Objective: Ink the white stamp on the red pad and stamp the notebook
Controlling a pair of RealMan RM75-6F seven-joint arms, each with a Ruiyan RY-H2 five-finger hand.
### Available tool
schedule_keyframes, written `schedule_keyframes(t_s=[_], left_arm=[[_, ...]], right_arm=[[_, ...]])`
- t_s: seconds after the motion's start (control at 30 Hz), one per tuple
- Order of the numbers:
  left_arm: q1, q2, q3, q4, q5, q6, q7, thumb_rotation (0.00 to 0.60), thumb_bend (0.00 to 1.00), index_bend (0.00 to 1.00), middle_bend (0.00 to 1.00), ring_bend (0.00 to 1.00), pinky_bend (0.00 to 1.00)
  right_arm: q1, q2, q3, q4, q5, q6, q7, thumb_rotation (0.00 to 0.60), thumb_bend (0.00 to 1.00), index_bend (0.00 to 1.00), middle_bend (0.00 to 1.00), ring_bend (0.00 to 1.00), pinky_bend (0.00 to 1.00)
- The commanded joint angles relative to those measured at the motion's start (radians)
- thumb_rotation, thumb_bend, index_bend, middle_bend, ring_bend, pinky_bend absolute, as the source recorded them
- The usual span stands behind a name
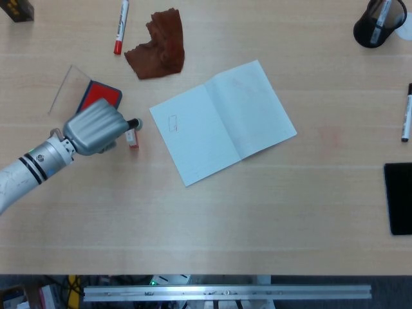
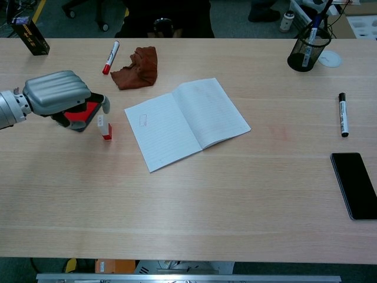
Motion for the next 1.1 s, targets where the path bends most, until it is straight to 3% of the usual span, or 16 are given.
schedule_keyframes(t_s=[0.03, 0.47, 1.1], left_arm=[[-0.016, -0.031, 0.014, 0.044, -0.014, -0.011, -0.017, 0.600, 0.23, 0.37, 1.00, 1.00, 1.00], [-0.046, -0.066, 0.046, 0.083, -0.076, -0.082, 0.010, 0.600, 0.23, 0.37, 1.00, 1.00, 1.00], [-0.057, -0.024, 0.080, -0.009, -0.127, -0.119, 0.060, 0.600, 0.23, 0.39, 1.00, 1.00, 1.00]], right_arm=[[-0.001, 0.001, 0.000, -0.002, 0.003, 0.001, -0.003, 0.600, 0.05, 0.30, 0.41, 0.35, 0.47], [-0.004, 0.000, 0.001, 0.001, 0.008, 0.000, -0.001, 0.600, 0.05, 0.30, 0.41, 0.35, 0.47], [-0.011, 0.005, 0.002, 0.002, 0.002, 0.011, 0.012, 0.600, 0.05, 0.30, 0.41, 0.35, 0.47]])
